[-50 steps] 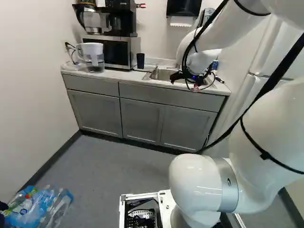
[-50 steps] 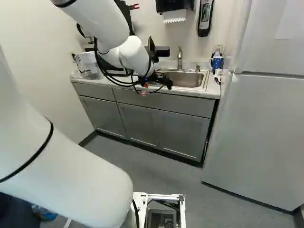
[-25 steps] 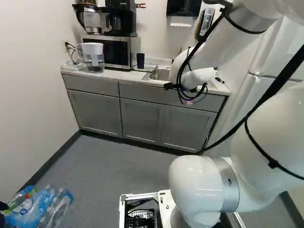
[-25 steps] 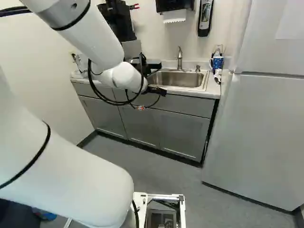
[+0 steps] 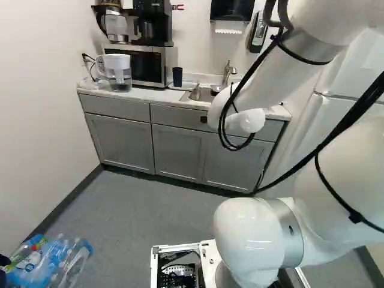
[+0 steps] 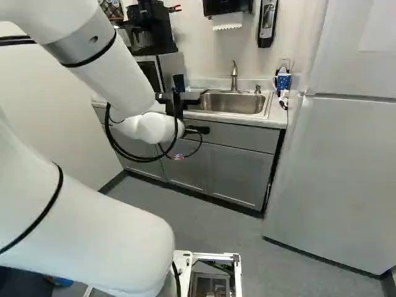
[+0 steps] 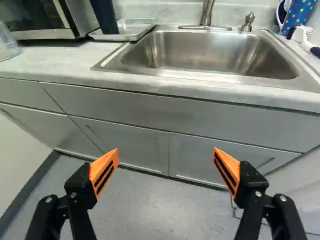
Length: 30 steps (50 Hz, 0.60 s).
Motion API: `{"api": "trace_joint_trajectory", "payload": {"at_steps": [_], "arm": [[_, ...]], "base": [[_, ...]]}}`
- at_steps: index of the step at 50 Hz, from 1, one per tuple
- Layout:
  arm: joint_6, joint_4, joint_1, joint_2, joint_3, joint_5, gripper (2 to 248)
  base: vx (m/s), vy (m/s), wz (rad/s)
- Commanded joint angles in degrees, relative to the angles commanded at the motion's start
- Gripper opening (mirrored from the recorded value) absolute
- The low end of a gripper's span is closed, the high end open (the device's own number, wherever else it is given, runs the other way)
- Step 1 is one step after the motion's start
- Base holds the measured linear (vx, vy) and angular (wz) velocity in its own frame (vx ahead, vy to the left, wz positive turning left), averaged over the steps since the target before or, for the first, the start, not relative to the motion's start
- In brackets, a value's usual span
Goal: Rinse the cup and place it in the tray
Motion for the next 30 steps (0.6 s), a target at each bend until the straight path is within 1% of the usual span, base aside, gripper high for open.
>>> {"api": "trace_joint_trajectory", "payload": {"at_steps": [15, 30], "arm": [[-0.2, -0.1, 1.6, 0.7, 4.7, 7.0, 247], [-0.3, -0.1, 2.9, 1.3, 8.5, 12.6, 247]], "base": [[0.000, 0.000, 0.000], [0.000, 0.000, 0.000]]}}
